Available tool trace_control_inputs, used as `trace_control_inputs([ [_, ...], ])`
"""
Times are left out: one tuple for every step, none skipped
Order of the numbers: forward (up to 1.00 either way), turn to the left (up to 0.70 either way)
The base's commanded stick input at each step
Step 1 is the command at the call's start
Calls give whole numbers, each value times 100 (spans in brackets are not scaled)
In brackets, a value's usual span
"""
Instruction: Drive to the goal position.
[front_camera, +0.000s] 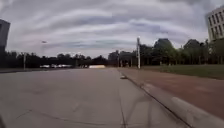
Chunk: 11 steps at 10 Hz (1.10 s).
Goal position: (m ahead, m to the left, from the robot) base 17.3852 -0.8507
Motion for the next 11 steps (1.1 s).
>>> trace_control_inputs([
  [70,0],
  [70,0],
  [70,0],
  [70,0],
  [70,0],
  [70,0],
  [70,0],
  [70,0],
  [70,0],
  [70,-2],
  [70,-20],
])
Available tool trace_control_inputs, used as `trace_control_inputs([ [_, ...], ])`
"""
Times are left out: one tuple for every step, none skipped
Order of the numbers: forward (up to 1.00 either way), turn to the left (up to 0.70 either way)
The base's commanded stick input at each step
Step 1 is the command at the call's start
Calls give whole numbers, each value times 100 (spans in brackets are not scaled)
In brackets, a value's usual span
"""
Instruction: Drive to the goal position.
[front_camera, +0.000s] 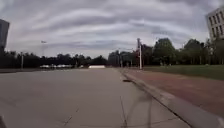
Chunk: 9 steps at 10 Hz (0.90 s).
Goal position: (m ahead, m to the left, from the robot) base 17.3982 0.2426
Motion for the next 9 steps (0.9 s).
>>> trace_control_inputs([
  [70,-32],
  [70,-12],
  [70,0],
  [70,0],
  [70,0],
  [70,0],
  [70,0],
  [70,0],
  [70,0],
])
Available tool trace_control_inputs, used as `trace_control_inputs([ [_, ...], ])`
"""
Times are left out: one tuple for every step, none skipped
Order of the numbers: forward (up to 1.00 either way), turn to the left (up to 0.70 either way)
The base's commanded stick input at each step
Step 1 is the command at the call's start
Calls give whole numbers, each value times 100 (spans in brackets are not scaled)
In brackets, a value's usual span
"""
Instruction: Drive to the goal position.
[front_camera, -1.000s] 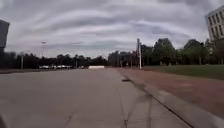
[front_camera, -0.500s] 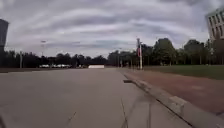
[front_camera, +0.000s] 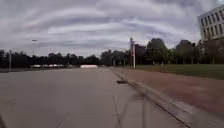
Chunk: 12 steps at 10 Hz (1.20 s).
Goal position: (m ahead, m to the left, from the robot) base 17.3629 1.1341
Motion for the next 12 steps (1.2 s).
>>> trace_control_inputs([
  [70,0],
  [70,0],
  [70,0],
  [70,0],
  [70,0],
  [70,0],
  [70,0],
  [70,0],
  [70,0],
  [70,8],
  [70,18],
  [70,28],
])
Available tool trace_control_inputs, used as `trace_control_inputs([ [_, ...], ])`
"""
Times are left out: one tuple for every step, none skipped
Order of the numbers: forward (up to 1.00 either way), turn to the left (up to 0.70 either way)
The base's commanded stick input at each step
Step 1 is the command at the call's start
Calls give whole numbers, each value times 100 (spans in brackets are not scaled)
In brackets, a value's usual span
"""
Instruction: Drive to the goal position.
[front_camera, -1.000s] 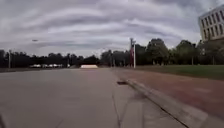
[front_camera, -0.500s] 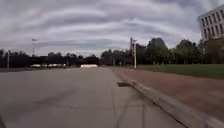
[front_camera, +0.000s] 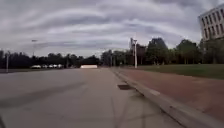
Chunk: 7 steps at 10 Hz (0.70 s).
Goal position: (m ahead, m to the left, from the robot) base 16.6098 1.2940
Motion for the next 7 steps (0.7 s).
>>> trace_control_inputs([
  [70,29],
  [70,2],
  [70,0],
  [70,0],
  [70,0],
  [70,0],
  [70,0],
])
